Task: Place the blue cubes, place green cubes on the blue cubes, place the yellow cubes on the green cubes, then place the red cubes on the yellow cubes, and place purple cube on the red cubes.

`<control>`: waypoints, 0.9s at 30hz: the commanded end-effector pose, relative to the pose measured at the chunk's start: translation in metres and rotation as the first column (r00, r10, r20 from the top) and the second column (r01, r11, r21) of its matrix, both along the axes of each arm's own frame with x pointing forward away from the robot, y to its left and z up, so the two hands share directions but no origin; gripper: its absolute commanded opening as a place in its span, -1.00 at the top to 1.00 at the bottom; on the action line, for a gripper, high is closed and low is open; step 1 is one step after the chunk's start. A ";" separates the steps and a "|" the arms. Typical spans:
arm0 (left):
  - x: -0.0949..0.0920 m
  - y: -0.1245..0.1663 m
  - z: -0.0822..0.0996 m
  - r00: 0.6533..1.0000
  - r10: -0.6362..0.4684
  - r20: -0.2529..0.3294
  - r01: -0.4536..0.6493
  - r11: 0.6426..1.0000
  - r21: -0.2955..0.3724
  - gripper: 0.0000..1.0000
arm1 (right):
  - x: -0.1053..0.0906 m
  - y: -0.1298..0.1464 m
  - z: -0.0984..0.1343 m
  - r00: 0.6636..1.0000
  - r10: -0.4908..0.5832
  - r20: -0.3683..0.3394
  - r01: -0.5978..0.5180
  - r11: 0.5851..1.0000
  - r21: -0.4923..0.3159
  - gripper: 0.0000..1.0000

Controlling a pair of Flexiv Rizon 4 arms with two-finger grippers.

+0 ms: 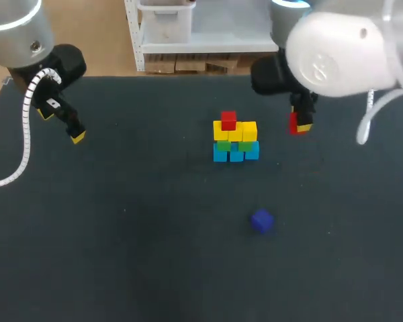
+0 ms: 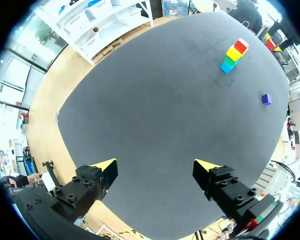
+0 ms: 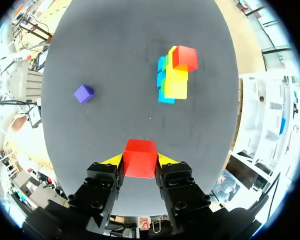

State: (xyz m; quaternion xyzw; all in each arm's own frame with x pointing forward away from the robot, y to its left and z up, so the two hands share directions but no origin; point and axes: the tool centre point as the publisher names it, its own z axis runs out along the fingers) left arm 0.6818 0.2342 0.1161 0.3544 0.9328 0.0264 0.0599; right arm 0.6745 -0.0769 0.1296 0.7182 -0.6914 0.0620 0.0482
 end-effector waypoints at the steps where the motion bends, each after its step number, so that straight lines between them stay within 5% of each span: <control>1: 0.002 0.001 0.000 1.000 -0.002 -0.003 0.002 1.000 -0.002 -1.00 | 0.012 0.012 -0.004 0.998 -0.005 -0.055 0.005 1.000 -0.003 1.00; 27: 0.002 0.001 0.000 1.000 -0.002 -0.003 0.002 1.000 -0.002 -1.00 | 0.044 0.061 -0.018 0.996 0.090 -0.011 -0.090 0.996 0.010 1.00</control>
